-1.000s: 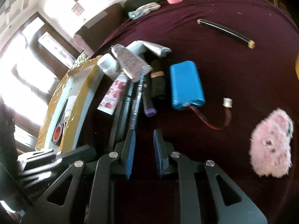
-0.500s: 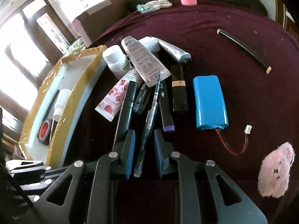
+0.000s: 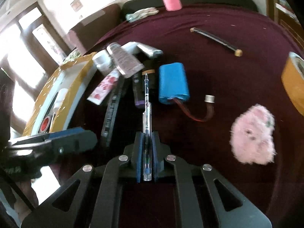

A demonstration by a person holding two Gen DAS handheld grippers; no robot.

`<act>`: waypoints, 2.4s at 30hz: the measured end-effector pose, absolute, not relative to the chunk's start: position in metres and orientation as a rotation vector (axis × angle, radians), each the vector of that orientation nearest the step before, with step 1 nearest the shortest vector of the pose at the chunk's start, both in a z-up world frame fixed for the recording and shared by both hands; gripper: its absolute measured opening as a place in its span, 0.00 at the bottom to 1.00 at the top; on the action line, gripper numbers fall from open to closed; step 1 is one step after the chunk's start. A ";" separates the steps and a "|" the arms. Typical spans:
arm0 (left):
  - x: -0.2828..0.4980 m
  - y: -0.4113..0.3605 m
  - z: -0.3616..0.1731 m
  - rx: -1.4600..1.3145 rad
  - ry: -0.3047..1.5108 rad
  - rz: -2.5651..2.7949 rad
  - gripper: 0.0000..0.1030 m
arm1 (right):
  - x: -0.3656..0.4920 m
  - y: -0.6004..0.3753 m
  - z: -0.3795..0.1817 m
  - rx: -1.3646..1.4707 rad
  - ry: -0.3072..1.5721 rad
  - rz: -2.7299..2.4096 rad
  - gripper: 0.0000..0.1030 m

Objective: Organize objects
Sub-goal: 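Grasp a black marker from the pile with the left tool, then carry the pen and marker over the tray and open both tools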

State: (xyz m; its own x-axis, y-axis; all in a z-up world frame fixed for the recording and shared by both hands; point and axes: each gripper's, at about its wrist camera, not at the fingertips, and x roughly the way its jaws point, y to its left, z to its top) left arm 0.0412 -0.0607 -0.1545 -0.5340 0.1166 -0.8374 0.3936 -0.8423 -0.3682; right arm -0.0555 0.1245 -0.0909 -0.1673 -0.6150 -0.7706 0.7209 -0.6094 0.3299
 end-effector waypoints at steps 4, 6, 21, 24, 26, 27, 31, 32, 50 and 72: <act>0.026 -0.061 -0.161 1.413 0.766 -2.463 0.40 | -0.061 0.130 -0.091 1.162 0.134 -1.928 0.07; 0.020 -0.064 -0.168 1.418 0.762 -2.429 0.39 | -0.061 0.129 -0.094 1.162 0.127 -1.928 0.07; 0.032 -0.062 -0.144 1.271 0.785 -2.478 0.13 | -0.062 0.132 -0.096 1.149 0.091 -1.918 0.07; 0.046 -0.061 -0.134 1.252 0.808 -2.506 0.13 | -0.062 0.133 -0.096 1.145 0.080 -1.920 0.07; 0.060 -0.064 -0.131 1.249 0.843 -2.503 0.13 | -0.062 0.132 -0.095 1.140 0.091 -1.925 0.07; 0.062 -0.063 -0.131 1.246 0.857 -2.500 0.13 | -0.061 0.132 -0.094 1.137 0.091 -1.933 0.07; 0.091 -0.078 -0.119 1.167 0.899 -2.491 0.13 | -0.052 0.134 -0.086 1.121 0.021 -1.886 0.07; 0.100 -0.084 -0.117 1.148 0.907 -2.487 0.13 | -0.044 0.130 -0.080 1.101 0.019 -1.870 0.07; 0.169 -0.209 -0.118 0.949 0.990 -2.276 0.13 | 0.041 -0.035 -0.067 1.110 0.222 -1.488 0.07; 0.110 -0.272 -0.149 1.261 0.824 -2.223 0.13 | 0.067 -0.092 -0.077 1.043 0.500 -1.667 0.07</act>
